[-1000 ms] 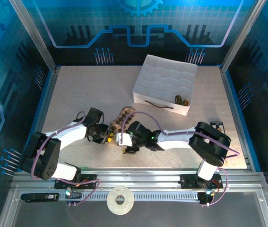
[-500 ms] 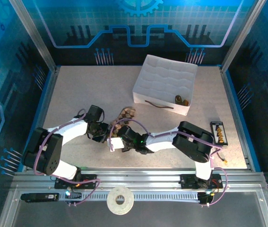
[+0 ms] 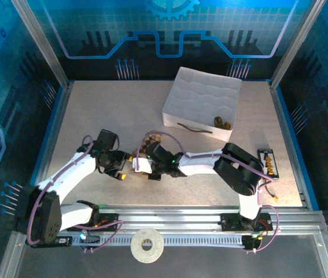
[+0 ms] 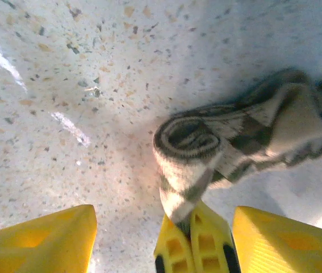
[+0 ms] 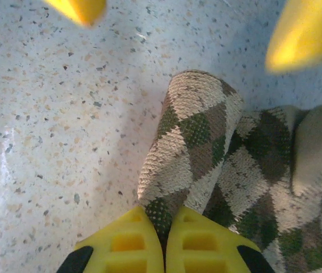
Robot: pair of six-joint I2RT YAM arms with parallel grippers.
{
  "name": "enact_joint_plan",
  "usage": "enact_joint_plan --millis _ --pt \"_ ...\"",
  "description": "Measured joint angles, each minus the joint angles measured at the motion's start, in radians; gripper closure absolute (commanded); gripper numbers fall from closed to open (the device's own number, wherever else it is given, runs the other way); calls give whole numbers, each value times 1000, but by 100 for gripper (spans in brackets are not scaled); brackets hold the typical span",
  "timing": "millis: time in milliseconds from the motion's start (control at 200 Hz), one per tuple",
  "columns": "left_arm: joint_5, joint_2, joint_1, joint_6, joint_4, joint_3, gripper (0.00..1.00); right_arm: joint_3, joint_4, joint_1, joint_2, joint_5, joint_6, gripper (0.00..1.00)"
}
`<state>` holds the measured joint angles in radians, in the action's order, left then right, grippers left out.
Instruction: Roll the socks
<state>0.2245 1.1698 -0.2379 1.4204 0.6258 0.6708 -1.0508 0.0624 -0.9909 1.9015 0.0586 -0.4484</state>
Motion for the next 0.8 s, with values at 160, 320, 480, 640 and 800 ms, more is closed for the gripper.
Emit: enact_joint_plan --millis 160,320,480,640,800 --pt "6 -94 13 18 -23 -47 35 -41 -67 69 24 172 105 100" --pt "40 -68 10 22 -86 -83 35 -127 -146 142 94 362 229 100" --pt "54 1 -31 41 -188 -94 34 -211 -229 192 167 518 318 100" --pt "57 112 -71 47 -288 -94 37 -234 -250 222 205 620 383 100" --pt "58 222 -81 39 -318 -85 46 -234 -262 235 220 685 420 100"
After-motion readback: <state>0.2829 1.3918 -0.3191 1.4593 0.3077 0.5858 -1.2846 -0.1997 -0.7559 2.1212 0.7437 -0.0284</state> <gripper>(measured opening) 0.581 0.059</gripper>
